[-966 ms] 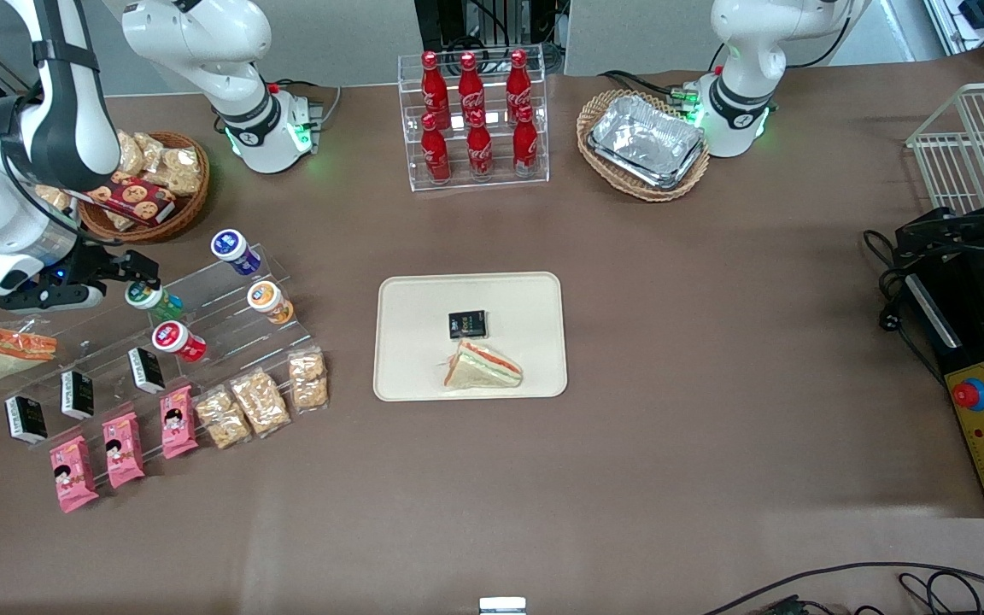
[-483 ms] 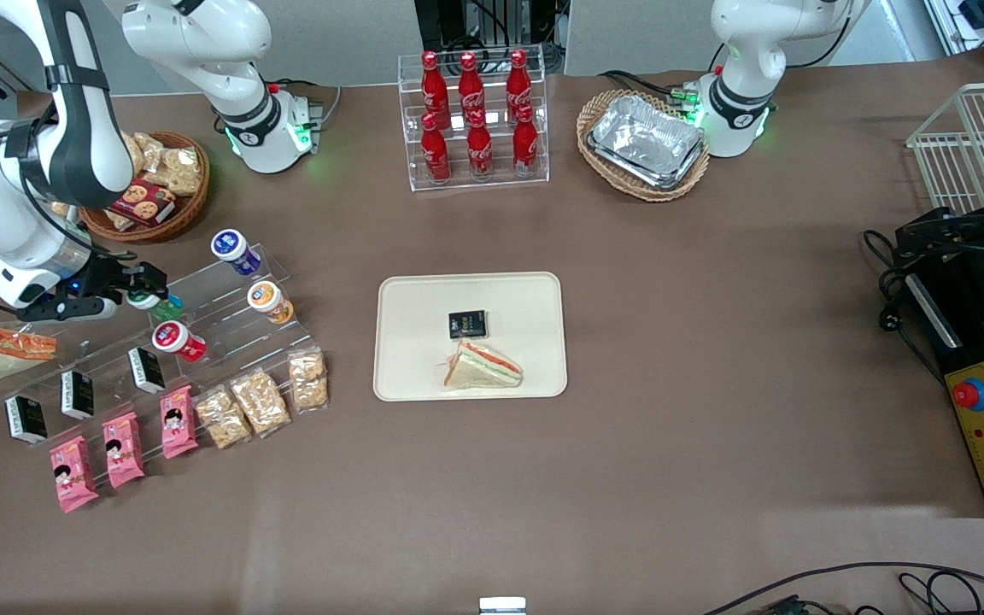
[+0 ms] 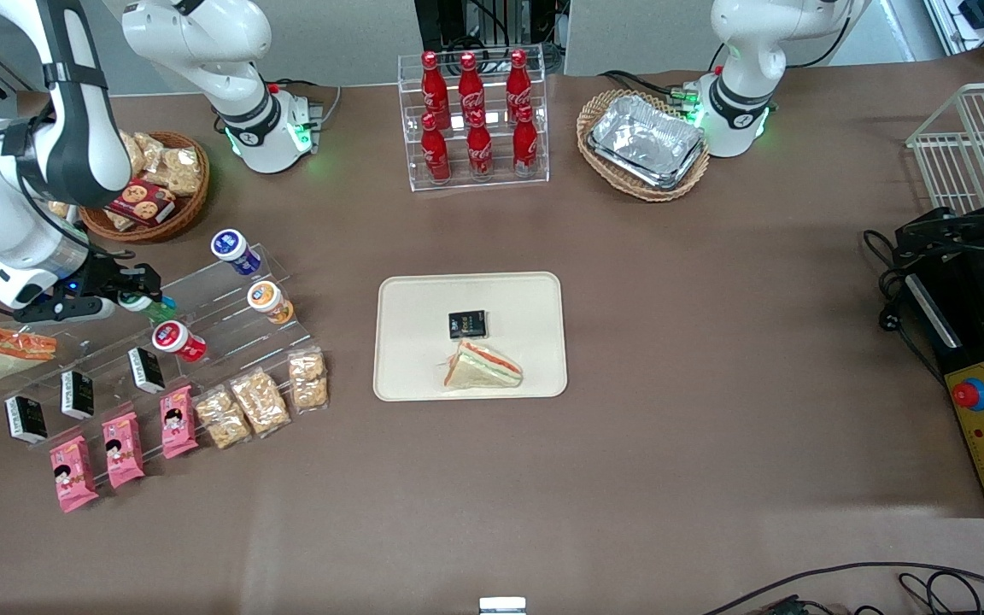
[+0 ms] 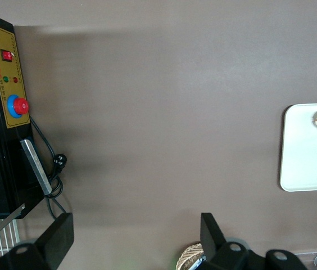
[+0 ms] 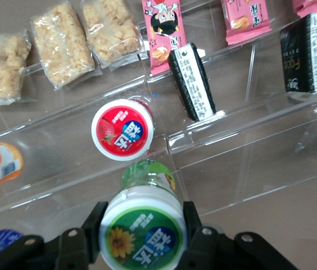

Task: Place green gum on tray
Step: 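Lift the green gum bottle out of the rack with the right gripper, then carry the green gum bottle over the cream tray beside the tissue pack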

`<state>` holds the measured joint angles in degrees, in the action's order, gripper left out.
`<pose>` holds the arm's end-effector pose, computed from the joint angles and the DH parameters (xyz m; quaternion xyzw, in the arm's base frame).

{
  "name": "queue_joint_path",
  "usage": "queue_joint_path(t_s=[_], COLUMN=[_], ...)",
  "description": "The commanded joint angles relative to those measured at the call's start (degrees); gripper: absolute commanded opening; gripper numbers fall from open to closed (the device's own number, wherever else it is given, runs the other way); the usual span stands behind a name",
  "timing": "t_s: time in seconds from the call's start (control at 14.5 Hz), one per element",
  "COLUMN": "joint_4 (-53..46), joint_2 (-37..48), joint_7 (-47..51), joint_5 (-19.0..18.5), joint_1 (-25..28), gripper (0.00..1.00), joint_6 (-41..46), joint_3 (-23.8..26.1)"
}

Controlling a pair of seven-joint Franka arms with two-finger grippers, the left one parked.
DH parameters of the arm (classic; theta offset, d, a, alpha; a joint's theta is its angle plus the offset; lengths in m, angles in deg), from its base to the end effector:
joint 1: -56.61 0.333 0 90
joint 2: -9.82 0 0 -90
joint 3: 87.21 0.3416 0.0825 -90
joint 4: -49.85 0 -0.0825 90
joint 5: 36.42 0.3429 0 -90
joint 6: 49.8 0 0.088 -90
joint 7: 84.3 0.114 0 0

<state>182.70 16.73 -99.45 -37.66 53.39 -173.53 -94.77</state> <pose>0.4422 -0.0863 0.4298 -0.9988 -0.0449 0.0195 0.0035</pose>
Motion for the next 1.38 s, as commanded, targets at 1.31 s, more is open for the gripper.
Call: queue_joint_path(t_s=[1.31], joint_4=[-17.55], joint_2=[-10.32], joint_7=[43.18], joint_5=[9.68], joint_1=[15.25], gripper=[0.53], joint_6=[9.59], joint_3=[23.04])
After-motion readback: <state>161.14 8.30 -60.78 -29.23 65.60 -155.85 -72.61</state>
